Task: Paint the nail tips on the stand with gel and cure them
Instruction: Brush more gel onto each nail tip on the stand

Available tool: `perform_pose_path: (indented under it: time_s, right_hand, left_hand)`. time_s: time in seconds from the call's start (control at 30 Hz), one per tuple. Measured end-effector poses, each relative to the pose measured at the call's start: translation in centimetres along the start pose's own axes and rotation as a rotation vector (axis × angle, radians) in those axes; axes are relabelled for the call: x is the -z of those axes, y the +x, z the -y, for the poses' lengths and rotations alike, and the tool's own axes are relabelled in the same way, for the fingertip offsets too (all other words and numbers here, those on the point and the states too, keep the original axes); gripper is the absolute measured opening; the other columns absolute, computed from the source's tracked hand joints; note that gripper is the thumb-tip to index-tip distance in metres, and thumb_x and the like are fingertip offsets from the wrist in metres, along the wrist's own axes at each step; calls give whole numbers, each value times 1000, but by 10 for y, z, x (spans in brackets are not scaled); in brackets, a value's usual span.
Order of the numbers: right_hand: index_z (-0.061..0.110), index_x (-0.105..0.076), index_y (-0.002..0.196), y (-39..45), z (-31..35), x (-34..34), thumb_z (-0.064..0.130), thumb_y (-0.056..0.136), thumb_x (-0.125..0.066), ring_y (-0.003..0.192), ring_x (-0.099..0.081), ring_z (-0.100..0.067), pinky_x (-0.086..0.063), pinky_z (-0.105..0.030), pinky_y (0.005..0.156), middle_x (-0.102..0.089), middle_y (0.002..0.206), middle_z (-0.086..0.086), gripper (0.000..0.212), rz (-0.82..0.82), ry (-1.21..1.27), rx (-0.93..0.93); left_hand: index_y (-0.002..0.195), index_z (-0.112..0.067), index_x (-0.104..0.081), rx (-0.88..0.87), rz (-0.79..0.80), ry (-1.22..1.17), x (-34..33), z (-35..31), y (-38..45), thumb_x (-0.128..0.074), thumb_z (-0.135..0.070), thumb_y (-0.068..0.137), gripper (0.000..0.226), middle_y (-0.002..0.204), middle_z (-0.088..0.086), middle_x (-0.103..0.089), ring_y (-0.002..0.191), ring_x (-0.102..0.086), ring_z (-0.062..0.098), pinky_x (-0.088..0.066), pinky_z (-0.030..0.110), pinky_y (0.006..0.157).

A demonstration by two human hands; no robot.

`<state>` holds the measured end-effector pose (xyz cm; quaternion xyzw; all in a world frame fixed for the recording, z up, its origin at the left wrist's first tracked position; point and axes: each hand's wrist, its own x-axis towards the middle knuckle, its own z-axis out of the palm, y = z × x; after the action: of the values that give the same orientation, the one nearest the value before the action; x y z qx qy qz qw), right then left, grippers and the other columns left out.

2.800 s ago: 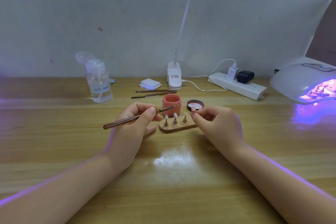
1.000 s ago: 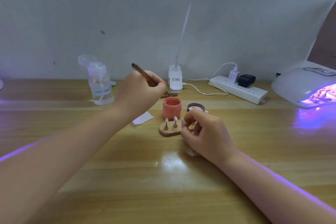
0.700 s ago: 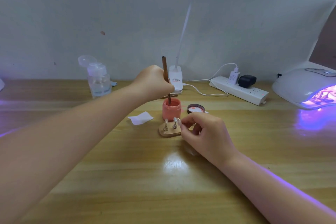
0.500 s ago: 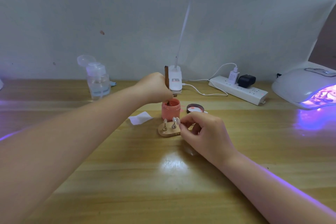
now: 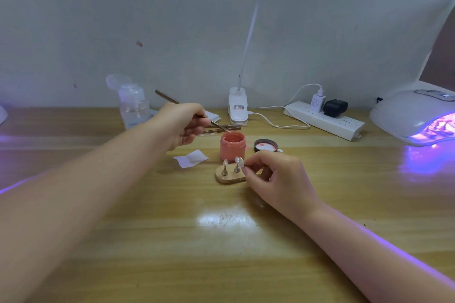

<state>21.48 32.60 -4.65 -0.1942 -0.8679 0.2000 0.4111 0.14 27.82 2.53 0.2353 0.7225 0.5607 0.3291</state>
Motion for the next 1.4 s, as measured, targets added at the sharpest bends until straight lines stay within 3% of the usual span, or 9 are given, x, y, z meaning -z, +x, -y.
perform_pose_path:
  time_s: [0.33,0.57,0.7,0.8,0.87,0.93,1.03,1.23,1.4]
  right_hand:
    - [18,-72,77,1,-3,-1,7,78,-75,52,-53,-10,-39,-13,54,-59,64,22,11,-29,40,-20]
    - [18,-74,76,1,-1,1,5,77,-75,52,-54,-4,-38,-9,54,-62,62,20,13,-62,112,-86]
    - [25,-71,71,0,-1,4,7,79,-75,49,-52,0,-38,-8,55,-62,57,16,20,-94,214,-206]
    - [28,-69,70,1,0,5,8,80,-75,50,-55,-2,-39,-9,55,-59,52,22,23,-90,238,-232]
    - [28,-68,71,0,1,5,8,80,-75,50,-56,-2,-39,-9,55,-59,51,23,23,-85,236,-228]
    - [28,-69,72,0,2,6,9,80,-76,50,-56,-3,-40,-10,55,-59,51,23,22,-90,234,-225]
    - [26,-71,73,0,1,7,10,81,-76,51,-57,-8,-43,-16,55,-59,52,21,19,-95,244,-235]
    - [21,-74,78,0,2,9,11,80,-77,53,-61,-22,-50,-35,61,-64,57,9,10,-99,237,-231]
    - [18,-75,81,-1,3,8,11,80,-77,53,-60,-24,-51,-39,60,-62,57,10,7,-107,182,-199]
  left_hand:
    - [76,-20,-62,41,-7,-72,15,23,-1,-55,-23,95,20,53,-11,-66,40,-53,1,-38,16,44]
    - [88,-13,-73,-254,89,-384,16,33,-35,-65,-16,90,9,72,-1,-74,58,-63,6,-51,16,53]
    - [87,-22,-80,-561,151,-216,9,53,-71,-69,-7,87,19,83,5,-77,75,-72,12,-54,16,66]
    - [92,-41,-77,-751,187,-63,4,65,-94,-69,-16,83,28,91,-7,-77,90,-74,16,-58,22,75]
    - [95,-40,-77,-790,156,5,1,72,-100,-67,-26,82,21,93,-11,-77,92,-73,26,-60,35,79]
    - [97,-33,-77,-830,110,65,-1,77,-102,-63,-25,85,20,92,-13,-76,90,-73,21,-59,28,75]
    - [100,-29,-73,-916,76,158,-4,81,-105,-61,-25,86,19,91,-18,-75,95,-68,-2,-48,8,79]
    - [103,-28,-71,-954,68,204,-4,83,-105,-56,-33,88,22,94,-19,-74,99,-65,-8,-43,4,83]
    - [106,-29,-70,-924,103,194,-6,84,-103,-53,-37,88,26,95,-18,-74,99,-68,3,-48,13,85]
